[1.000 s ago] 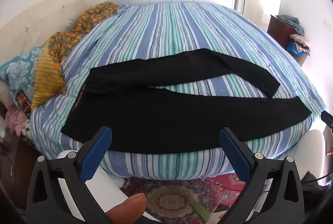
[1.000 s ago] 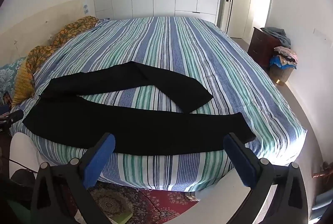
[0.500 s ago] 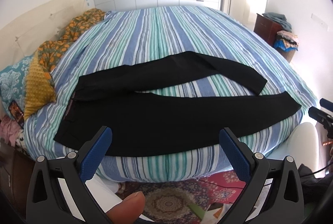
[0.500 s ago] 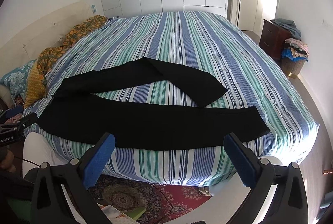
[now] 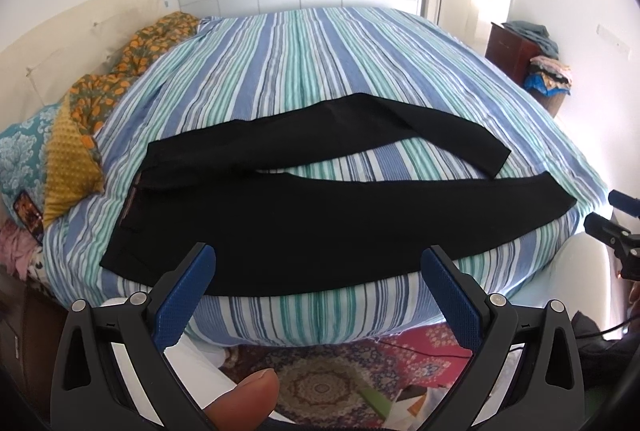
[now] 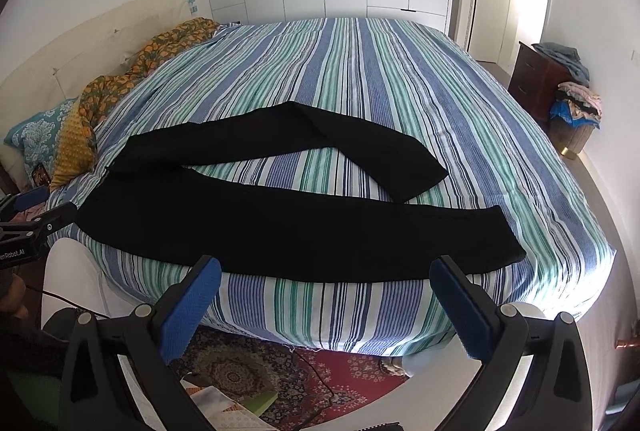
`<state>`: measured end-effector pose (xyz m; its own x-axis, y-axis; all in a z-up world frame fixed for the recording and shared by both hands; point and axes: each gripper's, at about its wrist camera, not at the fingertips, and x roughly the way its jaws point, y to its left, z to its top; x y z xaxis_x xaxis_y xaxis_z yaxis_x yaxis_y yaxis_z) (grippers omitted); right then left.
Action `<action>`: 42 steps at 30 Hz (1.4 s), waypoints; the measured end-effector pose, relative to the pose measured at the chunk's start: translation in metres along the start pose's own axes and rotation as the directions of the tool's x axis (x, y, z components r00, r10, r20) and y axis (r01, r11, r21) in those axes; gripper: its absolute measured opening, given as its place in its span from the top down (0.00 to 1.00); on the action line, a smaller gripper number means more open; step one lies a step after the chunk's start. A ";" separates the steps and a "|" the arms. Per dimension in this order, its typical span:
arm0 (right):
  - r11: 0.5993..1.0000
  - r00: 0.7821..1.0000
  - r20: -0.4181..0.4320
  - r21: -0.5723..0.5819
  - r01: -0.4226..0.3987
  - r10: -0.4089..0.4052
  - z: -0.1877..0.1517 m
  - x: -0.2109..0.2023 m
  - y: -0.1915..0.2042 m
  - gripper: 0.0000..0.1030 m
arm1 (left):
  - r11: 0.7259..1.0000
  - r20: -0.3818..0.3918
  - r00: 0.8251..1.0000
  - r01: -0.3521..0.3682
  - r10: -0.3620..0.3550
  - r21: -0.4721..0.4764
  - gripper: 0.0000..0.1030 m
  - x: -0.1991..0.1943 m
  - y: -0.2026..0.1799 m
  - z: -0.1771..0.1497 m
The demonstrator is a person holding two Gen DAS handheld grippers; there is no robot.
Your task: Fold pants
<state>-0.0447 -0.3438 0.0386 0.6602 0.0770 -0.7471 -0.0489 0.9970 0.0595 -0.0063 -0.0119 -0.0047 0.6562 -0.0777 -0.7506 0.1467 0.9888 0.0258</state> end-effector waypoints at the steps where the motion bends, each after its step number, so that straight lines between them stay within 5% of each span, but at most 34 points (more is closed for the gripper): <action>1: 1.000 1.000 -0.002 0.000 -0.001 0.001 0.000 0.001 0.000 0.00 | 1.000 -0.001 1.000 0.000 0.000 0.000 0.00 0.000 0.000 0.000; 42: 1.000 1.000 -0.016 -0.015 -0.017 0.017 -0.002 0.006 0.010 0.00 | 1.000 -0.019 1.000 0.017 -0.017 -0.007 0.00 0.004 -0.001 -0.002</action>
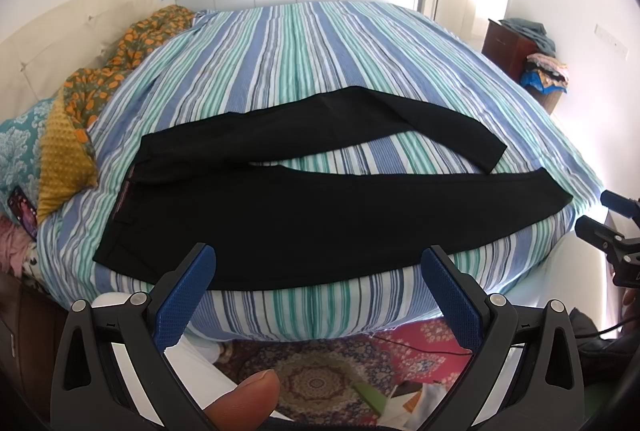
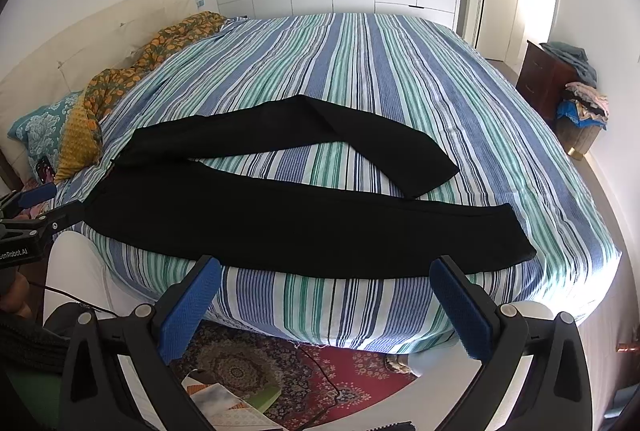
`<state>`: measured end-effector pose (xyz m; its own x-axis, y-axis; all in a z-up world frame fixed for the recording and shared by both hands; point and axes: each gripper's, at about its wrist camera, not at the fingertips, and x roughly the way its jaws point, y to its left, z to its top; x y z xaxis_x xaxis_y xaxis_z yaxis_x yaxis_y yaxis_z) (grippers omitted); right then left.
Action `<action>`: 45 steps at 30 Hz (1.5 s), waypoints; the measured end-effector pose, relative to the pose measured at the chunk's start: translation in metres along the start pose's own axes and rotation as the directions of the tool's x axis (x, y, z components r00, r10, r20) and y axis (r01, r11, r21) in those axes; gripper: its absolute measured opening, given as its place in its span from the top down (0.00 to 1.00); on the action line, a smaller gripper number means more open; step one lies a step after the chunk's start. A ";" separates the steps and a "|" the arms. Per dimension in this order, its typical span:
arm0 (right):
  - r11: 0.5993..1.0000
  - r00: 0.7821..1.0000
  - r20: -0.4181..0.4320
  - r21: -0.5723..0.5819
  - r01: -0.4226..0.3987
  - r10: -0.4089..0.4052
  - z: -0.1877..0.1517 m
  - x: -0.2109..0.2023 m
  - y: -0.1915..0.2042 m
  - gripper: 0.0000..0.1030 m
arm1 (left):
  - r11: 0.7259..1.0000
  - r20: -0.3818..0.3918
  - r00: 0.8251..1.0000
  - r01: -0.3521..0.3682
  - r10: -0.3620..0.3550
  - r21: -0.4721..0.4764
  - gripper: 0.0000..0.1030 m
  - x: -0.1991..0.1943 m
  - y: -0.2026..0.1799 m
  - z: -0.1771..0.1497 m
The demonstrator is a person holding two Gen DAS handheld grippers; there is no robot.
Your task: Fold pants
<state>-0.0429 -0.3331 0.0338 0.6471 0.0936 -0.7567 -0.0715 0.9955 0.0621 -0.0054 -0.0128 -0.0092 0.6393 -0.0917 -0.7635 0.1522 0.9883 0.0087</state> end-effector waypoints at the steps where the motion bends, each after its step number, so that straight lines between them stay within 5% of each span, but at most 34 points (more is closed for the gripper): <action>1: 1.000 1.000 0.000 -0.001 0.000 0.000 0.000 0.000 0.000 0.00 | 1.000 -0.001 1.000 0.000 0.000 0.000 0.00 0.000 0.000 0.000; 45: 1.000 1.000 -0.016 -0.006 -0.005 0.005 -0.001 0.008 0.005 0.00 | 1.000 -0.001 1.000 0.002 -0.002 0.006 0.01 0.002 -0.009 -0.005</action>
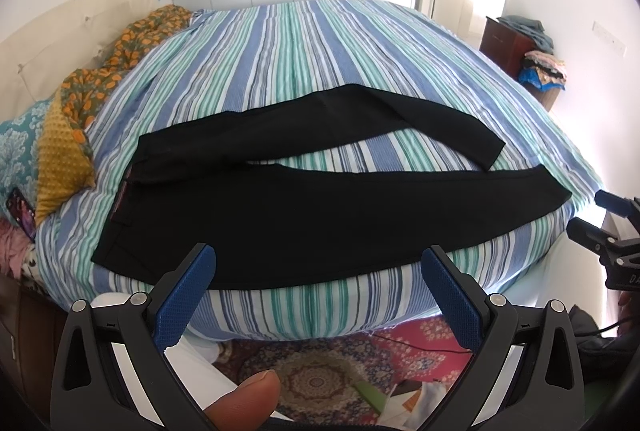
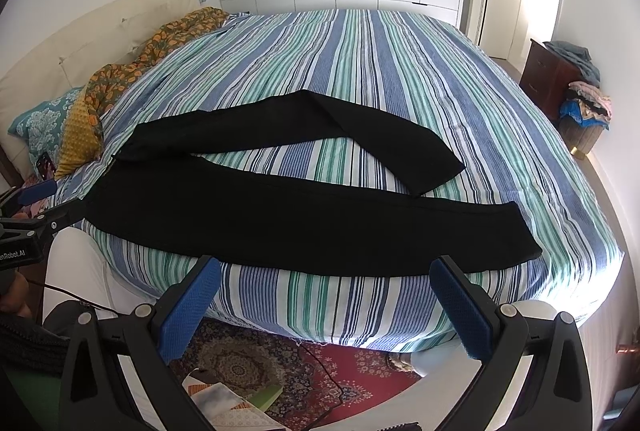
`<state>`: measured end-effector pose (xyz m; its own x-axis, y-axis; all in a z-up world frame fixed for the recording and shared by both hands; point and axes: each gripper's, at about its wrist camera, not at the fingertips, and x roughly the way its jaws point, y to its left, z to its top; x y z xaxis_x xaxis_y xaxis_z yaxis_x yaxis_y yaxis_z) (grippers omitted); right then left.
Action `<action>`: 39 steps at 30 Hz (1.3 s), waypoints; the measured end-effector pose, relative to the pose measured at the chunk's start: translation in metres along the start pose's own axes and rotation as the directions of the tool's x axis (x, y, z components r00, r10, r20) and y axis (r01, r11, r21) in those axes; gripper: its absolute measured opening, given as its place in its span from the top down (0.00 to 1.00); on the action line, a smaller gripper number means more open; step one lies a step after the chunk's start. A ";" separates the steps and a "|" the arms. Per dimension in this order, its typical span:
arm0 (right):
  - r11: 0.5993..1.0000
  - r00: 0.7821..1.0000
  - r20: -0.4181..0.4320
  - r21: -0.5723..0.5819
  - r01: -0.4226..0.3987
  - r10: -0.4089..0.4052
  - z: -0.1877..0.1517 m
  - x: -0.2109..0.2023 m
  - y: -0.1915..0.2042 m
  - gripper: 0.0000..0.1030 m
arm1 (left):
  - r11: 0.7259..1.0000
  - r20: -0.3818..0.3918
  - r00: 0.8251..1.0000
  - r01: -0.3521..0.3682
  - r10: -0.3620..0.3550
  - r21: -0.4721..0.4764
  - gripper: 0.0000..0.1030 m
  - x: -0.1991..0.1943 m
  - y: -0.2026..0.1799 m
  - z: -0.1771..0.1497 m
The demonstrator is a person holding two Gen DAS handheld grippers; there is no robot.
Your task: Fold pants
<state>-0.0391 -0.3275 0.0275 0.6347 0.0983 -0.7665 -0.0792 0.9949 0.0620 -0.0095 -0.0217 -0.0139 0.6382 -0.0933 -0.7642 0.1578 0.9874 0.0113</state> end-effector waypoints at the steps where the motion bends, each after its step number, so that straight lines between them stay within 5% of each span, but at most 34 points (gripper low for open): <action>1: 1.000 1.000 0.000 -0.001 0.000 0.000 0.000 0.001 0.000 0.00 | 1.000 0.000 1.000 0.000 0.000 0.000 0.01 0.000 0.000 0.000; 39: 1.000 1.000 -0.012 0.001 -0.003 0.003 -0.007 0.004 0.007 0.00 | 1.000 -0.039 0.999 0.019 -0.020 -0.025 0.01 0.004 0.011 0.000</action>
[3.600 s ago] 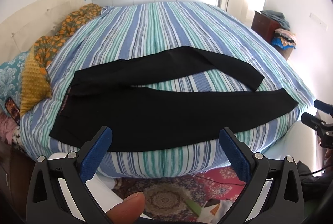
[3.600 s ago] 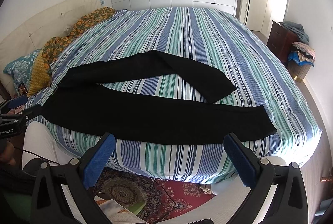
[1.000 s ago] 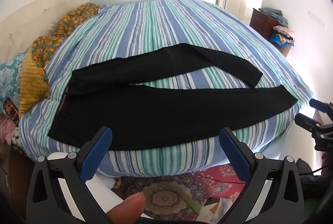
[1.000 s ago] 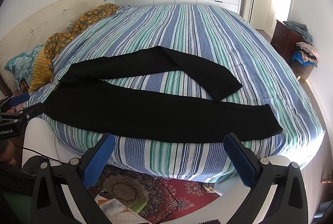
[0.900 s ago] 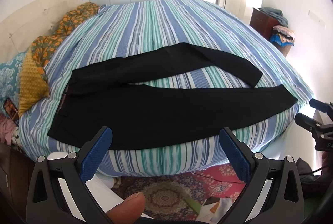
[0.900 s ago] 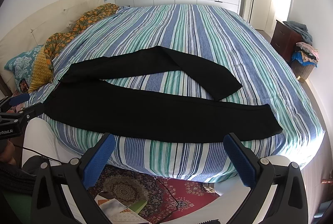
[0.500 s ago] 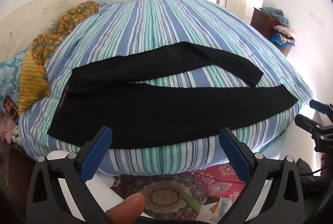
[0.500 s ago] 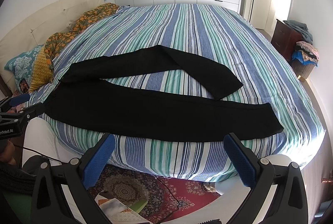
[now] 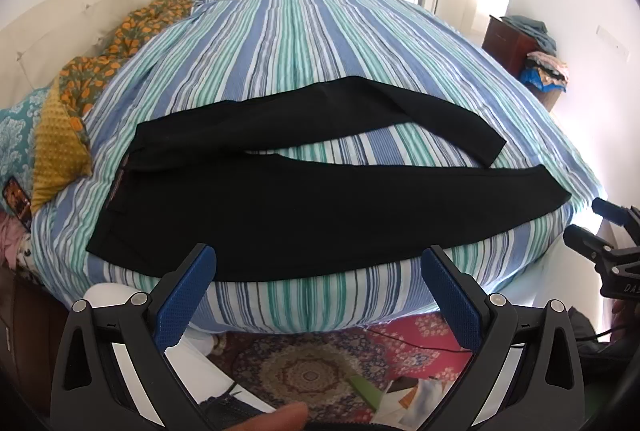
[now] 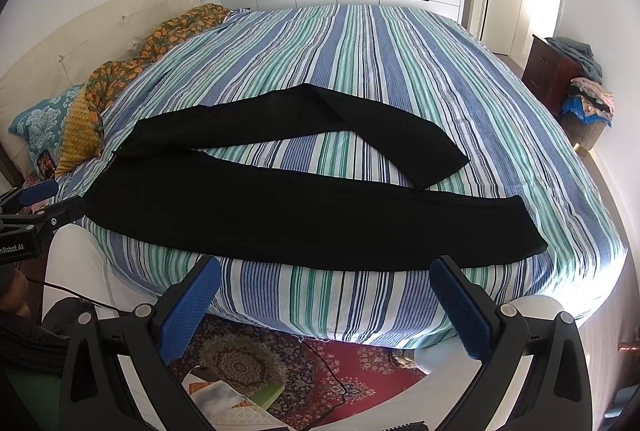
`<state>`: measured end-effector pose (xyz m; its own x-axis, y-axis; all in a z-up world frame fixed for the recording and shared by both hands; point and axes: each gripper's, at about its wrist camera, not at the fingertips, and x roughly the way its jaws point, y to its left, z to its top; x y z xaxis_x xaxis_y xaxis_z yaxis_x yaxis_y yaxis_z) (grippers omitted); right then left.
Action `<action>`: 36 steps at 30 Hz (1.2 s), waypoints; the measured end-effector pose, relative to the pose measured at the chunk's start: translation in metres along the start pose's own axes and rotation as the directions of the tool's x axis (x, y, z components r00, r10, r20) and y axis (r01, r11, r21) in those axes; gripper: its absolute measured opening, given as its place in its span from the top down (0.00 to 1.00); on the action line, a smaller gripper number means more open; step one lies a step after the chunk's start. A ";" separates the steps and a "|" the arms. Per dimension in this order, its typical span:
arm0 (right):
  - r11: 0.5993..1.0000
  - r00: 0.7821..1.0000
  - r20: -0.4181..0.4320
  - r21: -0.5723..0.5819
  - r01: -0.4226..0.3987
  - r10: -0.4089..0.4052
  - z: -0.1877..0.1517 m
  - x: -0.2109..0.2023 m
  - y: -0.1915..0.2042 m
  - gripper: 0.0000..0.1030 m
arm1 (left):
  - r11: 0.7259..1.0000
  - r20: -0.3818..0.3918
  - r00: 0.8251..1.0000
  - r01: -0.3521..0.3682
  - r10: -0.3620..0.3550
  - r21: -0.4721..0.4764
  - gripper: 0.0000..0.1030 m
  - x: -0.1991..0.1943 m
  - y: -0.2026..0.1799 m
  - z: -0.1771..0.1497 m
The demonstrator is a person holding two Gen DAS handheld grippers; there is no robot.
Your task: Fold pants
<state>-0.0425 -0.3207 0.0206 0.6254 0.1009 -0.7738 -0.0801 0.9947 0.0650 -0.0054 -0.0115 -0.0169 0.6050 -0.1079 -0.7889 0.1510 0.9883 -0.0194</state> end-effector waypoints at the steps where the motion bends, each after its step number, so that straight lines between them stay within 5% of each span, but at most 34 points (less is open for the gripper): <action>1: 1.000 1.000 0.000 0.000 0.000 0.000 0.000 0.000 0.000 0.00 | 1.000 -0.001 1.000 0.000 0.000 -0.001 0.01 0.000 0.000 0.000; 36: 1.000 0.999 0.029 -0.017 -0.016 0.016 0.003 0.004 0.007 0.00 | 1.000 0.012 1.000 -0.025 0.025 -0.005 0.01 0.008 0.009 0.007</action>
<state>-0.0380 -0.3136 0.0201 0.6461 0.1175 -0.7542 -0.1030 0.9925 0.0664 0.0062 -0.0042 -0.0189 0.6179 -0.0848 -0.7817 0.1321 0.9912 -0.0031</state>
